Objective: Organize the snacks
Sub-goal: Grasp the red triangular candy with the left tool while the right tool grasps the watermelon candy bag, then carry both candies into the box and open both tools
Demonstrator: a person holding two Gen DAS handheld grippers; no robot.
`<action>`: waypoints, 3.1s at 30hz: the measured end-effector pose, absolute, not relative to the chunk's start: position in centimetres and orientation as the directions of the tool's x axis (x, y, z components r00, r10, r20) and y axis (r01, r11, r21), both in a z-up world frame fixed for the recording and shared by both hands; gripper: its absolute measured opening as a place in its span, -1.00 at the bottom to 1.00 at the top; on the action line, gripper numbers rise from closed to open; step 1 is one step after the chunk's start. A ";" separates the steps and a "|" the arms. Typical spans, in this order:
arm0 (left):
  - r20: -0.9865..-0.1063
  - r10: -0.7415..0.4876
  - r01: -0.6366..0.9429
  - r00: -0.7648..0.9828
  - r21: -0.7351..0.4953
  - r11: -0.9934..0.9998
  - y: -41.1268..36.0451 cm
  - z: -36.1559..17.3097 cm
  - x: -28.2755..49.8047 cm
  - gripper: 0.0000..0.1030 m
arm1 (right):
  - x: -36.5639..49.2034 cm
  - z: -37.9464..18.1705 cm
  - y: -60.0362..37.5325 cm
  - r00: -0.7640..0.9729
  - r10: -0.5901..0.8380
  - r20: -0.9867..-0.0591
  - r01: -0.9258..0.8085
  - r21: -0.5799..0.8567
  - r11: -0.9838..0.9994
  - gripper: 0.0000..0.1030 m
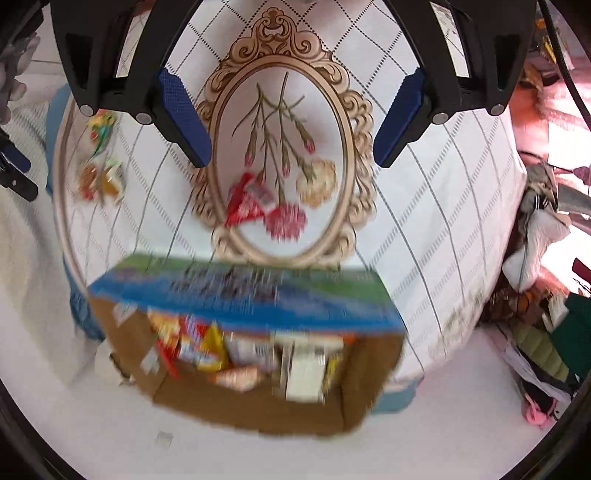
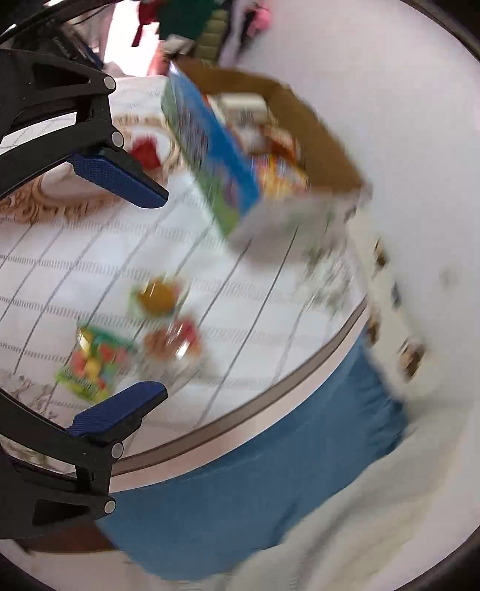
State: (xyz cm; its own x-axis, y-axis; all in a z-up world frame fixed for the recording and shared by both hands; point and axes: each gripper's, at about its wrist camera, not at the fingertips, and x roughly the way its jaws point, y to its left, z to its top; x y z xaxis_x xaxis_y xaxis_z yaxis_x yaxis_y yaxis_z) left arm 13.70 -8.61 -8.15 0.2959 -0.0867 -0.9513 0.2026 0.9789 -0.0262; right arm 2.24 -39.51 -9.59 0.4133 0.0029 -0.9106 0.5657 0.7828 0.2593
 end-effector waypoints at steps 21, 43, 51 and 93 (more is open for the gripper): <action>-0.983 0.014 0.289 0.185 0.068 0.955 -10.6 -14.6 13.7 0.74 | 1.4 -23.6 -35.3 0.112 0.033 -0.993 0.421 0.078 0.904 0.72; -0.992 -0.028 0.458 0.123 0.031 0.888 -17.4 -17.7 17.4 -0.17 | -5.4 -24.6 -39.4 0.301 0.491 -0.817 0.759 0.517 0.396 0.80; -0.997 -0.077 0.375 0.028 -0.061 0.925 -14.5 -18.7 14.1 -0.23 | -1.3 -24.3 -37.5 0.280 0.385 -0.880 0.712 0.459 0.531 0.68; -0.970 -0.193 0.367 0.148 -0.127 0.921 -11.5 -11.8 15.1 -0.30 | 1.7 -17.6 -30.5 0.286 0.217 -0.933 0.290 0.300 0.909 0.12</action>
